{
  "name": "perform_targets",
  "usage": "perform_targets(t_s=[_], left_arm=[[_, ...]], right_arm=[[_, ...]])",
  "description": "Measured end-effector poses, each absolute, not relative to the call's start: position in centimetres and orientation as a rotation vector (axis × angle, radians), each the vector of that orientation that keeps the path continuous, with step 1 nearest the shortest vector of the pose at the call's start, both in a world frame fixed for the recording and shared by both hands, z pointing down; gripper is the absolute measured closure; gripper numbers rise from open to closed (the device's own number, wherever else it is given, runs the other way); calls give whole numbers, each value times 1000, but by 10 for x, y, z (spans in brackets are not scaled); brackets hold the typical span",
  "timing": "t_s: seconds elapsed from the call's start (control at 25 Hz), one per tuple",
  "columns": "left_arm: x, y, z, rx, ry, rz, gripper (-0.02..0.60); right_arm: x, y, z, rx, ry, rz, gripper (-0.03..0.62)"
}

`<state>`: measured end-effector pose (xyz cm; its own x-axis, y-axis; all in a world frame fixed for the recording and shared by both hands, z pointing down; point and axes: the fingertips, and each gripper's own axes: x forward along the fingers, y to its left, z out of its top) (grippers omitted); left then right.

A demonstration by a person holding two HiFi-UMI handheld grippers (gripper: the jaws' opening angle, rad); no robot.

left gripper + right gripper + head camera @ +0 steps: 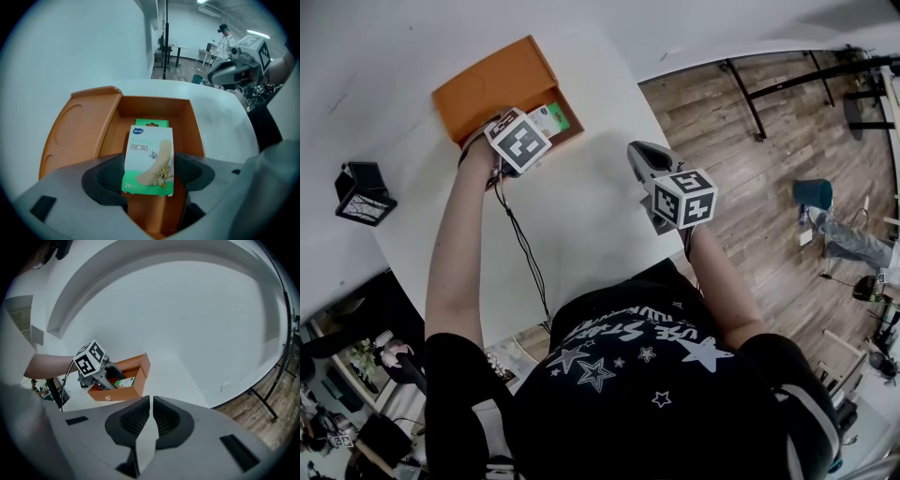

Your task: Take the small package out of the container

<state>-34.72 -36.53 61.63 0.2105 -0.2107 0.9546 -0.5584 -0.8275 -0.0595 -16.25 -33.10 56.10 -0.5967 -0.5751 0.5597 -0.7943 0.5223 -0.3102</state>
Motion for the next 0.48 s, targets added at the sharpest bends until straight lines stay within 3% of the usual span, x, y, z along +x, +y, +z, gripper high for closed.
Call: perform_targets(t_s=[0.48], left_arm=[[-344, -368, 622, 2178, -717, 1694, 216]], right_arm=[[-168, -338, 567, 1097, -2385, 790, 542]])
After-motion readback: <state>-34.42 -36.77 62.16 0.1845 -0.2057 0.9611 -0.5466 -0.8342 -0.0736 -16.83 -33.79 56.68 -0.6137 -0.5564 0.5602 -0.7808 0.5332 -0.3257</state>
